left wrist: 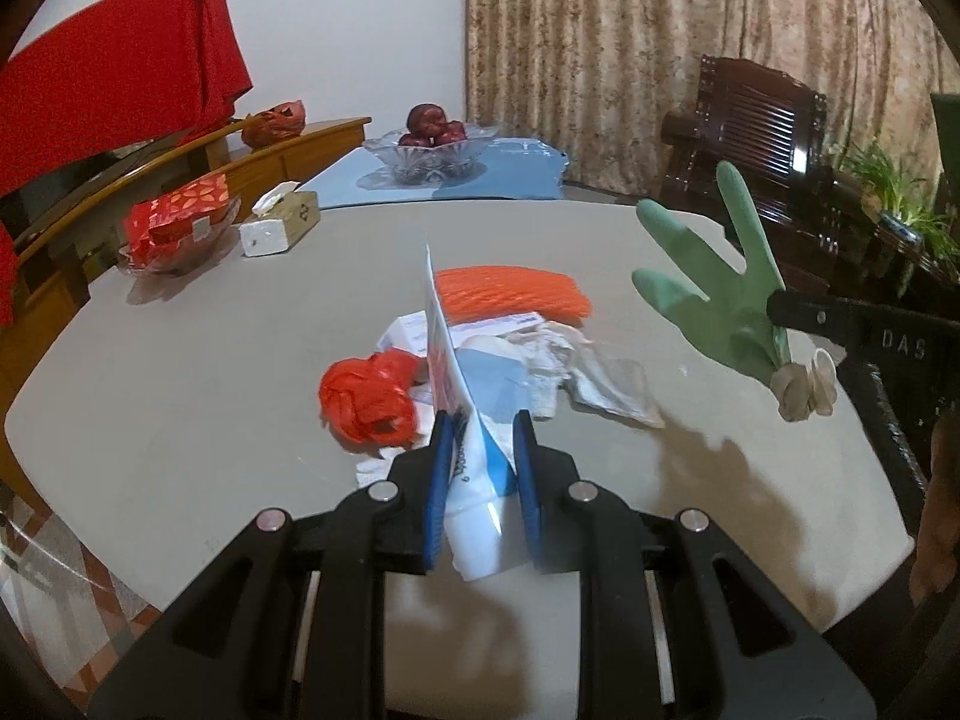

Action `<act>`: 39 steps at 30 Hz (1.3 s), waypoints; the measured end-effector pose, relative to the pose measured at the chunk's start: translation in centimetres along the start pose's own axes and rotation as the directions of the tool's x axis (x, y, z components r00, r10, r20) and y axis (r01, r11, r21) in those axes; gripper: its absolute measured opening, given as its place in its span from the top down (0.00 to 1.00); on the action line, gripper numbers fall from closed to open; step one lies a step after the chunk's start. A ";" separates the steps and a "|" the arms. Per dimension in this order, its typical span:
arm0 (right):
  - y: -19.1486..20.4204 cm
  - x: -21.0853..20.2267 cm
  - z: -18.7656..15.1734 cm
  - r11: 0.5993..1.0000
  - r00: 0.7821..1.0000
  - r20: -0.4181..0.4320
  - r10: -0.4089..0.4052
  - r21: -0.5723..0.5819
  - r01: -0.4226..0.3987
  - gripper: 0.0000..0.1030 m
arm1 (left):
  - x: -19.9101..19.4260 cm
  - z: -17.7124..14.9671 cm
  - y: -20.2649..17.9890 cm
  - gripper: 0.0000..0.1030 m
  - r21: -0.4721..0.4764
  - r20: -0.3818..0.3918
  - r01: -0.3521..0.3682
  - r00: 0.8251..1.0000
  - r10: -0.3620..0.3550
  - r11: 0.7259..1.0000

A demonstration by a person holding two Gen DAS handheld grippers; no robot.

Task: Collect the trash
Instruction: 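Grasp the second green glove with the right gripper and carry it toward the bin, then carry the toothpaste tube with the left gripper while the right gripper carries the glove over the bin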

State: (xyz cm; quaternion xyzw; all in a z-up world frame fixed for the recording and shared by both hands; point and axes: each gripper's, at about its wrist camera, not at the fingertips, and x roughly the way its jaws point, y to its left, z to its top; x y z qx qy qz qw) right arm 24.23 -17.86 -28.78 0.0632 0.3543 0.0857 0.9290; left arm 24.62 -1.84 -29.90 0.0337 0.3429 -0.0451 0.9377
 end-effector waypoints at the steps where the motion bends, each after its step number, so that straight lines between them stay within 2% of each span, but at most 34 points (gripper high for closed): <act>1: -0.1 -0.4 0.0 1.000 1.000 0.004 -0.004 0.001 0.004 0.96 | -0.3 0.0 -0.4 0.81 0.006 0.001 0.004 1.000 -0.004 1.000; 8: -1.3 -3.8 -0.1 0.999 0.999 0.038 -0.037 0.012 0.036 0.96 | -1.4 0.4 -2.1 0.81 -0.003 -0.007 0.033 0.999 -0.033 0.999; 10: -1.8 -4.8 -0.3 0.999 0.998 0.046 -0.048 0.017 0.048 0.96 | -1.7 0.7 -2.8 0.92 0.002 -0.008 0.045 0.999 -0.045 0.999; 14: -3.4 -6.9 -0.9 0.997 0.995 0.059 -0.079 0.031 0.077 0.96 | -2.6 1.0 -4.8 0.92 0.023 0.003 0.071 0.997 -0.071 0.997; 18: -5.3 -8.6 -1.6 0.993 0.992 0.065 -0.111 0.055 0.107 0.96 | -3.1 0.7 -6.9 1.00 0.044 0.001 0.097 0.995 -0.097 0.994; 22: -7.0 -9.7 -2.4 0.989 0.990 0.065 -0.125 0.086 0.120 0.96 | -2.9 -0.2 -7.7 1.00 0.061 -0.007 0.100 0.995 -0.100 0.993; 25: -7.6 -9.6 -2.9 0.988 0.990 0.060 -0.128 0.100 0.121 0.96 | -1.9 -1.4 -7.2 0.98 0.039 -0.037 0.085 0.996 -0.083 0.996; 30: -7.3 -8.3 -3.7 0.989 0.993 0.045 -0.109 0.106 0.104 0.96 | -0.5 -3.6 -5.1 0.96 0.002 -0.084 0.059 0.995 -0.059 0.998; 34: -6.9 -7.1 -4.3 0.990 0.995 0.028 -0.091 0.109 0.088 0.96 | -0.1 -4.1 -3.9 0.95 -0.019 -0.092 0.071 0.993 -0.072 0.997; 37: -6.7 -6.1 -4.7 0.990 0.997 0.014 -0.081 0.114 0.079 0.96 | 0.7 -4.8 -3.8 0.95 -0.025 -0.128 0.072 0.989 -0.075 0.997; 38: -6.6 -5.8 -4.9 0.990 0.997 0.009 -0.078 0.117 0.076 0.96 | 1.0 -5.0 -3.8 0.94 -0.025 -0.139 0.067 0.988 -0.070 0.997; 39: -6.7 -5.6 -5.0 0.990 0.997 0.006 -0.075 0.119 0.074 0.96 | 1.3 -5.1 -3.7 0.88 -0.026 -0.150 0.067 0.986 -0.070 0.997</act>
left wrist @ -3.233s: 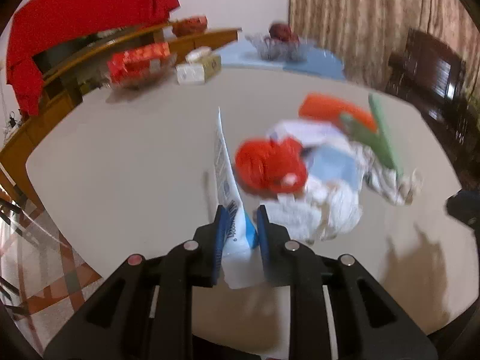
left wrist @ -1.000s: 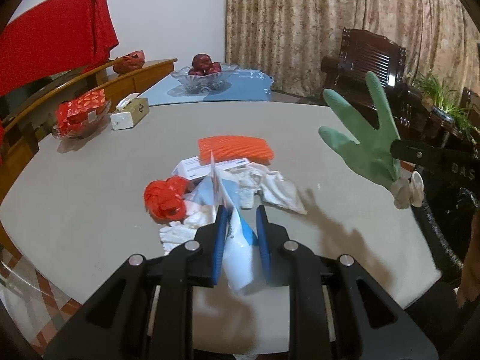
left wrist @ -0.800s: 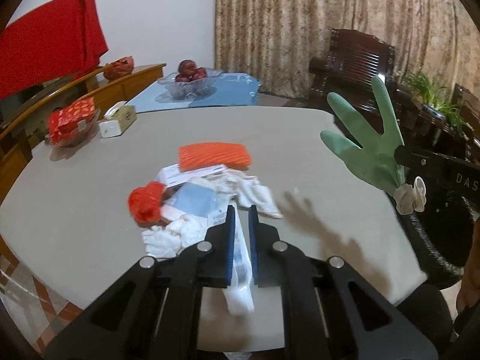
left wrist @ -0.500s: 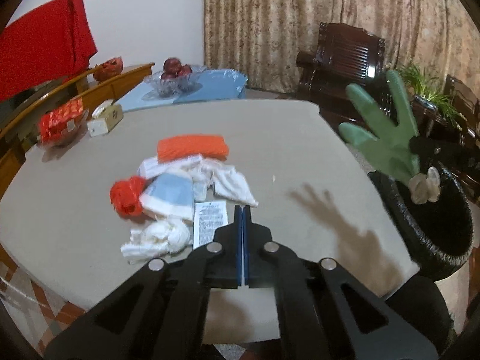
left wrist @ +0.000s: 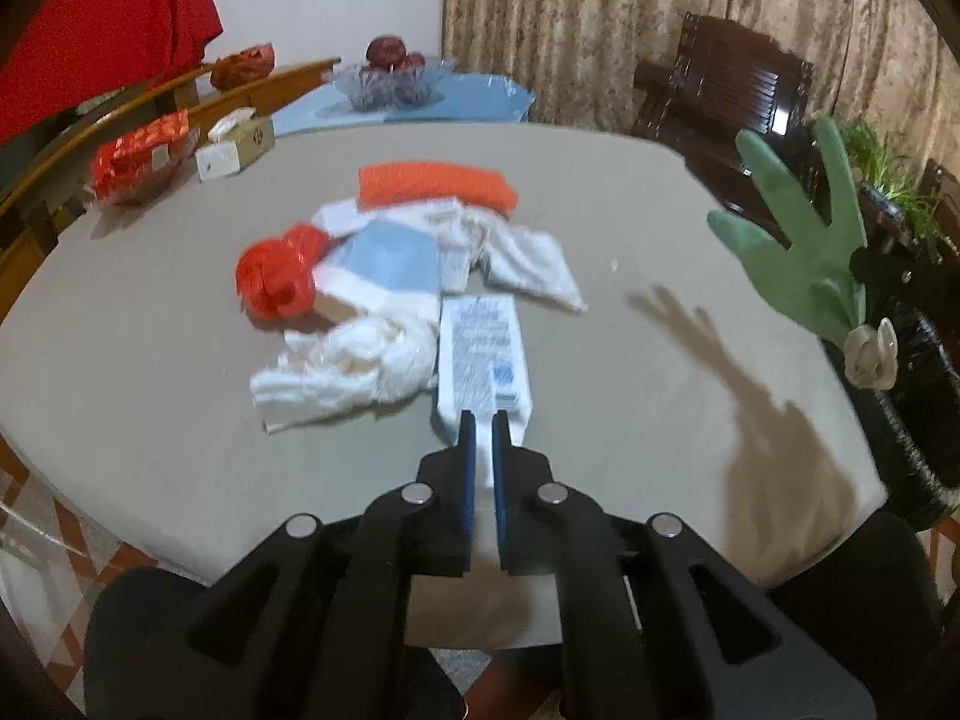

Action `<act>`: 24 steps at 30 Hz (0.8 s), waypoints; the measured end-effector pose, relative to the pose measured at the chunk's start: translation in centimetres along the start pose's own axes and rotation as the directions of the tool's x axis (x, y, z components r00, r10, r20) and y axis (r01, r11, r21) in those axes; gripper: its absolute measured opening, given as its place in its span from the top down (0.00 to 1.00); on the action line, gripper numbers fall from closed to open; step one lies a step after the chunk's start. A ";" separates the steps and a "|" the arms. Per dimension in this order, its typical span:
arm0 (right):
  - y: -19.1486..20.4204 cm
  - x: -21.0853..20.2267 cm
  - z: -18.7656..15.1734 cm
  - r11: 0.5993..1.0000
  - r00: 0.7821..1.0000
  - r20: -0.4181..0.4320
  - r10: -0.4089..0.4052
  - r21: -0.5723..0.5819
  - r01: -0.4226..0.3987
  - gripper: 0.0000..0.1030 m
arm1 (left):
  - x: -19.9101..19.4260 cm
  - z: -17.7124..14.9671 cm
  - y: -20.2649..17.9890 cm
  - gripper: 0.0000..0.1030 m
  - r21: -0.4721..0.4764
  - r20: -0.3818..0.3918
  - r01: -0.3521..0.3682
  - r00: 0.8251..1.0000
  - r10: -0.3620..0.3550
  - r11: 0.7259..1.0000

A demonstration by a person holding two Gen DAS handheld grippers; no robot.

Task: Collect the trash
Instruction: 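Carry the toothpaste tube with the left gripper while the right gripper carries the glove over the bin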

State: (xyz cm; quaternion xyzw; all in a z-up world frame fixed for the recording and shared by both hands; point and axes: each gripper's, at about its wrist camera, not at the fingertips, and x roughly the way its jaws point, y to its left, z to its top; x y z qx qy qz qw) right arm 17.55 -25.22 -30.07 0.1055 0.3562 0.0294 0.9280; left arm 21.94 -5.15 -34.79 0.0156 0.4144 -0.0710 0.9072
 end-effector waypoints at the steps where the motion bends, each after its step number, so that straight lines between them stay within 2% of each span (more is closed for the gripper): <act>1: -0.1 0.2 -0.1 1.000 1.000 -0.003 0.001 0.001 -0.001 0.96 | 0.2 -0.1 0.0 0.73 0.002 -0.009 -0.003 1.000 0.003 1.000; 2: -0.1 0.3 -0.1 1.000 1.000 -0.004 0.001 0.002 -0.001 0.96 | 0.3 -0.1 -0.1 0.64 0.004 -0.006 -0.019 1.000 0.019 1.000; 3: -0.2 0.5 -0.1 1.000 1.000 -0.006 0.001 0.003 -0.001 0.96 | 0.2 -0.1 -0.2 0.47 0.003 0.003 -0.040 0.999 0.040 0.999; 4: -0.3 0.6 -0.1 1.000 1.000 -0.008 0.000 0.004 0.000 0.96 | 0.1 -0.1 -0.2 0.38 0.003 0.011 -0.043 0.999 0.043 0.999; 11: -0.7 1.6 0.3 1.000 1.000 -0.012 -0.001 0.011 0.002 0.96 | 2.0 -0.5 -1.1 0.37 0.025 -0.028 -0.039 0.999 0.040 0.999; 18: -0.8 2.5 0.4 1.000 1.000 -0.021 -0.010 0.004 0.010 0.96 | 4.0 -0.2 -0.9 0.37 -0.003 -0.039 -0.051 0.998 0.050 0.999; 24: -0.6 3.7 0.2 1.000 0.999 -0.031 -0.013 0.007 0.013 0.96 | 5.1 0.2 -1.1 0.47 -0.008 -0.034 -0.040 0.999 0.039 0.999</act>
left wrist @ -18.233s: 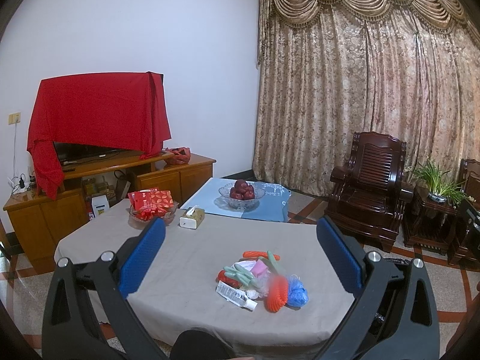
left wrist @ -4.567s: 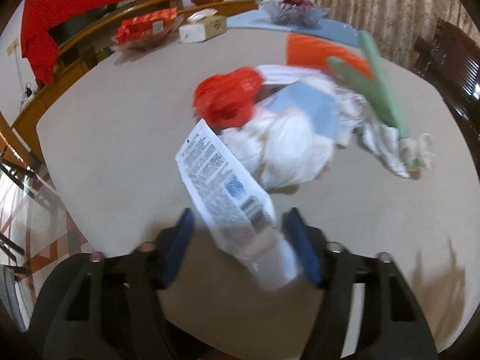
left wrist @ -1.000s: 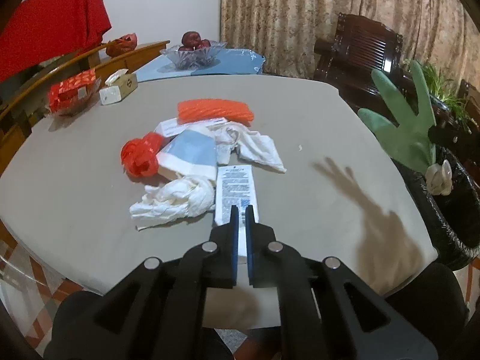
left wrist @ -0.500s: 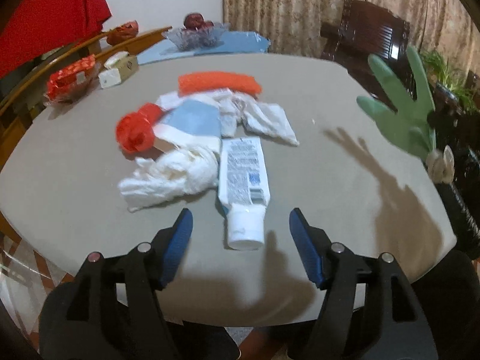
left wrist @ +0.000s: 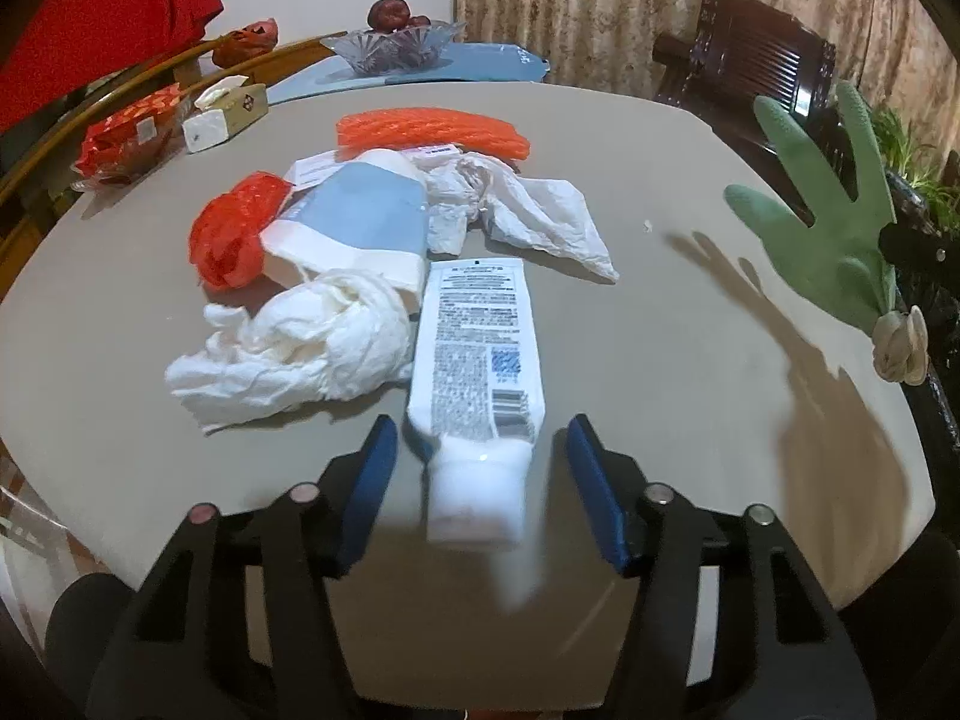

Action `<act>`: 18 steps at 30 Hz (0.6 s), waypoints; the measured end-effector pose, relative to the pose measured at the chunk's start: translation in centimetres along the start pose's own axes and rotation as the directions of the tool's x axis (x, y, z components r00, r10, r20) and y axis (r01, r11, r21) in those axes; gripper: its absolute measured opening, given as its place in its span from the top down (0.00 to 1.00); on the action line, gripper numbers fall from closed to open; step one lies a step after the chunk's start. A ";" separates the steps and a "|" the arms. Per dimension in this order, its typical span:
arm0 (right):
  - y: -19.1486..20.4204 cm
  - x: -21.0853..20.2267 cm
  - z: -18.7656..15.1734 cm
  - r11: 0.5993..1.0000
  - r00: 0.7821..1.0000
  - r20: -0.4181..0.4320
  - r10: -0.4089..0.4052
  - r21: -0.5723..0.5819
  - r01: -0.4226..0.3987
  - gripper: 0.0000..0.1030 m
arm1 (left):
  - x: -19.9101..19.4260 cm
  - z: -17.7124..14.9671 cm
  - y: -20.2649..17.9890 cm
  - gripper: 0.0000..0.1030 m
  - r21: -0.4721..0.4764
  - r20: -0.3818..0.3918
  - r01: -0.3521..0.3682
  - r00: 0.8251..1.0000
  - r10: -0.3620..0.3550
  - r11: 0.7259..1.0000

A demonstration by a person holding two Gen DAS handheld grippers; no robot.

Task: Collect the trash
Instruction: 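Carry the toothpaste tube with the left gripper while the right gripper carries the glove over the bin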

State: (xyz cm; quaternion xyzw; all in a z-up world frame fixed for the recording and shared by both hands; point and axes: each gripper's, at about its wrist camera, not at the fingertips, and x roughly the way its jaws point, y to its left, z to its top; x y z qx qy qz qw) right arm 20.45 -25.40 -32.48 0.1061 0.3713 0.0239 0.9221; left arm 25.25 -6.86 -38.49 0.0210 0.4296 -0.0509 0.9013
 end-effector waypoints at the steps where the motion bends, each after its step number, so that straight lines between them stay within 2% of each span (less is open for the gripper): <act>1: 0.0 0.3 0.1 1.000 1.000 -0.003 -0.001 0.001 0.001 0.96 | 0.1 0.1 0.0 0.47 0.000 0.005 -0.002 1.000 0.002 1.000; 5: 0.1 1.4 0.4 1.000 1.000 -0.008 -0.005 0.000 0.005 0.96 | 0.6 0.5 -0.2 0.48 -0.008 0.016 0.002 1.000 -0.001 1.000; 7: 0.3 2.1 0.5 1.000 1.000 -0.015 -0.009 -0.007 0.009 0.96 | 0.8 0.8 -0.4 0.57 -0.004 0.020 0.004 1.000 -0.003 1.000; 8: 0.3 2.3 0.5 1.000 1.000 -0.016 -0.008 -0.007 0.008 0.96 | 0.8 0.9 -0.4 0.58 -0.002 0.020 0.007 1.000 -0.007 1.000; 18: 0.8 2.5 0.6 1.000 1.000 -0.017 -0.011 -0.024 0.010 0.96 | -0.2 1.7 -0.4 0.59 -0.006 0.033 0.021 0.999 -0.021 1.000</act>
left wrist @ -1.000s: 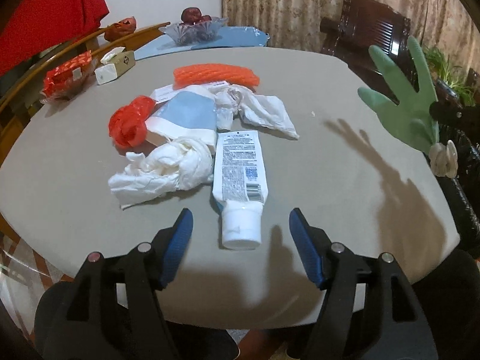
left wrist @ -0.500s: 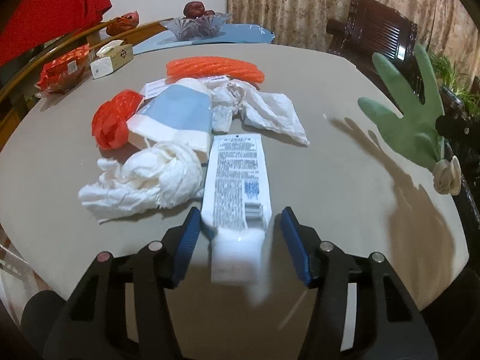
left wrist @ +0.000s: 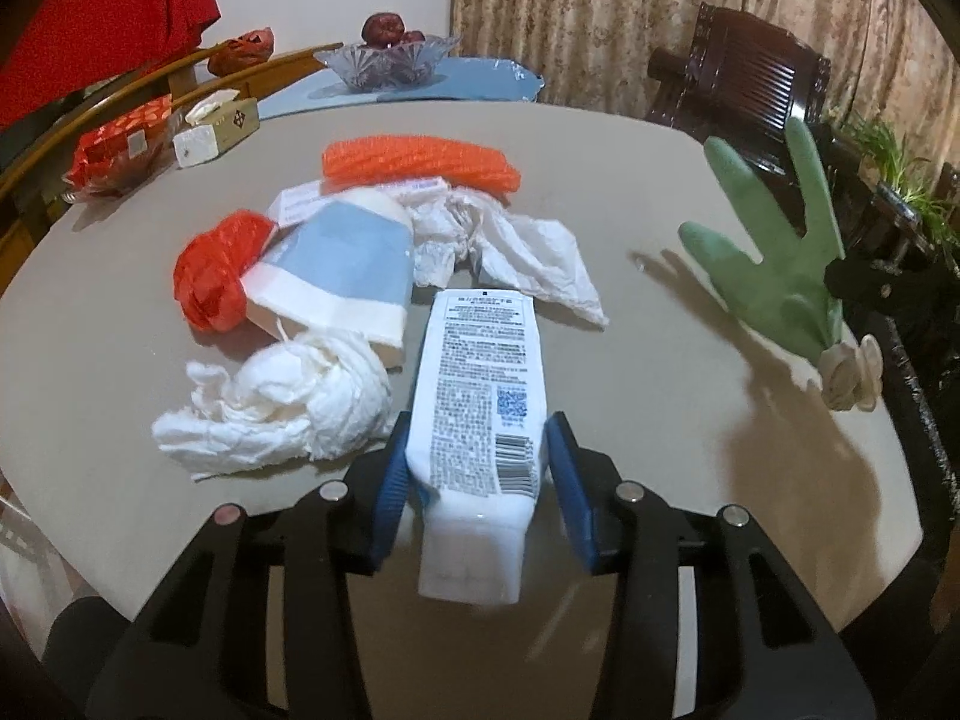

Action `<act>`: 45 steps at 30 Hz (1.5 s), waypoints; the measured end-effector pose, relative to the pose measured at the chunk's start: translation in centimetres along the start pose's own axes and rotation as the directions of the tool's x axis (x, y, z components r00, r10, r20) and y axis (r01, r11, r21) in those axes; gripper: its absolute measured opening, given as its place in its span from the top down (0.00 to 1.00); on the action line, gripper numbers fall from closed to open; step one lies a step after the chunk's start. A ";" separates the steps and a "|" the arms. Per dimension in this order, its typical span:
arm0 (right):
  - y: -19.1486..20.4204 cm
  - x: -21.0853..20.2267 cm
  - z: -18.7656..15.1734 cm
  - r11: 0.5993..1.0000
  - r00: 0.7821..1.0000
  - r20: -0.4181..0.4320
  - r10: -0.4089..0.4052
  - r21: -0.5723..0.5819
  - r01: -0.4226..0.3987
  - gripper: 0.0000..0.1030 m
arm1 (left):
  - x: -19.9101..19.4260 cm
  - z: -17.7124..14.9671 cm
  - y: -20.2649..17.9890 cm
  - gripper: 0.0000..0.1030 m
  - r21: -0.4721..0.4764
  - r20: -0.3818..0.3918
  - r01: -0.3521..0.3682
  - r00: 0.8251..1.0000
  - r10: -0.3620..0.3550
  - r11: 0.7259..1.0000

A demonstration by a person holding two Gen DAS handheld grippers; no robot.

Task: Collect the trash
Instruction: 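Carry the toothpaste tube with the left gripper while the right gripper carries the glove over the bin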

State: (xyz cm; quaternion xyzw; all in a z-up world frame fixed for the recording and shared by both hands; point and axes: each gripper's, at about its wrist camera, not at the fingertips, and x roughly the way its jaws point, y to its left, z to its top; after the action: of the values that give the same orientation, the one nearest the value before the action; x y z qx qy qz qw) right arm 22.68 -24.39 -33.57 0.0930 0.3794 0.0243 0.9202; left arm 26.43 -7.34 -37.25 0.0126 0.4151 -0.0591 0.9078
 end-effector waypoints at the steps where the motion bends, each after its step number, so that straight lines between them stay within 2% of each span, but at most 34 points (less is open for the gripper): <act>1: 0.0 -0.1 0.0 1.000 1.000 0.001 0.001 0.002 -0.001 0.96 | -0.3 0.1 -0.1 0.59 0.005 0.006 -0.004 1.000 0.004 1.000; 17: 0.1 -5.9 0.6 1.000 0.998 0.064 -0.009 -0.010 0.009 0.96 | -6.3 1.1 -1.1 0.59 -0.011 0.051 -0.004 0.999 0.004 1.000; 24: -1.3 -8.7 0.5 0.999 0.995 0.093 -0.037 -0.015 0.038 0.96 | -9.5 2.2 -3.8 0.59 0.002 0.086 0.029 0.996 -0.029 1.000; 29: -4.0 -10.8 0.1 0.997 0.992 0.104 -0.070 0.016 0.069 0.96 | -10.5 2.3 -7.5 0.59 0.038 0.092 0.077 0.993 -0.080 0.996; 35: -8.7 -13.0 -0.9 0.989 0.984 0.104 -0.143 0.043 0.139 0.96 | -11.1 2.1 -13.6 0.59 0.103 0.084 0.155 0.983 -0.164 0.982; 40: -14.0 -14.3 -2.2 0.974 0.972 0.081 -0.219 0.073 0.213 0.96 | -10.7 2.1 -19.2 0.59 0.156 0.059 0.219 0.971 -0.230 0.963; 45: -18.9 -14.3 -3.6 0.955 0.960 0.037 -0.278 0.118 0.272 0.96 | -9.4 1.2 -25.5 0.59 0.220 0.007 0.292 0.954 -0.300 0.931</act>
State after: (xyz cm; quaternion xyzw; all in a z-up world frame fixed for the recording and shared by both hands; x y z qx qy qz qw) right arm 9.48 -44.04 -29.76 0.0914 0.3648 -0.1276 0.9178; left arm 18.25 -31.82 -28.74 0.0476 0.3849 -0.2403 0.8899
